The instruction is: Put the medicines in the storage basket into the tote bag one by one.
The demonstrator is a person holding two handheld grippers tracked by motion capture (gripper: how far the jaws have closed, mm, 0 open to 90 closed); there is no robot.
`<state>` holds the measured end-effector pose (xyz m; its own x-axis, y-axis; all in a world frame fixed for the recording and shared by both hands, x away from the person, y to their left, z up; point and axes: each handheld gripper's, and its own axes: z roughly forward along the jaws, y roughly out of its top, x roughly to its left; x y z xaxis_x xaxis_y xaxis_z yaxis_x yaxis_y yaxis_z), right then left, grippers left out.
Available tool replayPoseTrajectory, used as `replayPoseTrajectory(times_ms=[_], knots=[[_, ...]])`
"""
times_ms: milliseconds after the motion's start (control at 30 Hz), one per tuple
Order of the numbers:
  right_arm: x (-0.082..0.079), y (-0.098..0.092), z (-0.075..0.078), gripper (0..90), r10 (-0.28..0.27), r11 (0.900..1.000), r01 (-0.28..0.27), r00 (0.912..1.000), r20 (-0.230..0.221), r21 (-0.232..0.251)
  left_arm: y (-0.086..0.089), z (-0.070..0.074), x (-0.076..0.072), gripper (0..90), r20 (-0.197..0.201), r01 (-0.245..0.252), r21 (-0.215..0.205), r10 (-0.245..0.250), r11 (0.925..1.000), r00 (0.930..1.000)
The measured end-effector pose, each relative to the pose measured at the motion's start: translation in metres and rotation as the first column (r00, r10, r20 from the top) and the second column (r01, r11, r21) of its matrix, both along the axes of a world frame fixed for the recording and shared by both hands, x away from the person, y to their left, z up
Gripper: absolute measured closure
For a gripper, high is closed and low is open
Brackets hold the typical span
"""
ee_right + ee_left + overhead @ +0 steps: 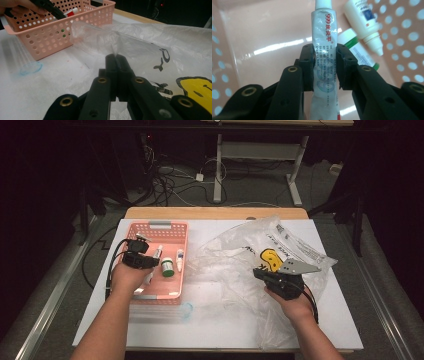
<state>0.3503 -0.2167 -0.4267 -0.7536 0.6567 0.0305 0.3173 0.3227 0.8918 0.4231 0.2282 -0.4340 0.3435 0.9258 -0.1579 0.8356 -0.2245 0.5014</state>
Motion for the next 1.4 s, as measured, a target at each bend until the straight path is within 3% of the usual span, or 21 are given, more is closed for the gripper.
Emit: replayPoseTrajectory(times_ms=[267, 467, 567, 667, 733, 867, 1267, 1400], knots=[[0.0, -0.001, 0.0, 90.0, -0.002, 1.0, 0.002, 1.0, 0.001, 0.0, 0.004, 0.009, -0.006, 68.3, 0.144, -0.011, -0.068, 0.02, 0.9976, 0.9894], [-0.001, -0.001, 0.0, 90.0, -0.002, 1.0, 0.002, 1.0, 0.004, 0.002, 0.005, 0.015, -0.015, 68.3, 0.239, -0.003, -0.121, 0.032, 0.9926, 0.9705], [0.0, -0.001, 0.0, 90.0, 0.0, 1.0, 0.0, 1.0, 0.003, 0.009, 0.009, 0.016, -0.02, 68.3, 0.264, 0.0, -0.158, 0.042, 0.9875, 0.9635], [-0.001, -0.002, 0.0, 90.0, -0.002, 1.0, 0.002, 1.0, 0.006, 0.013, 0.011, 0.018, -0.025, 68.3, 0.292, 0.009, -0.168, 0.041, 0.9857, 0.9556], [-0.001, -0.002, 0.0, 90.0, -0.004, 1.0, 0.004, 1.0, 0.006, 0.012, 0.011, 0.02, -0.028, 68.4, 0.296, 0.019, -0.173, 0.033, 0.9847, 0.9547], [-0.001, -0.002, 0.0, 90.0, -0.008, 1.0, 0.007, 0.9999, 0.012, 0.011, 0.008, 0.023, -0.035, 68.4, 0.293, 0.043, -0.144, 0.001, 0.9887, 0.956], [-0.003, -0.002, 0.001, 90.0, -0.01, 1.0, 0.009, 0.9997, 0.022, 0.015, -0.004, 0.03, -0.064, 68.4, 0.329, 0.114, -0.153, -0.058, 0.9817, 0.9426], [-0.003, -0.003, 0.002, 90.0, -0.012, 1.0, 0.012, 0.9997, 0.021, 0.017, -0.009, 0.033, -0.074, 68.4, 0.347, 0.138, -0.149, -0.08, 0.9792, 0.9347]])
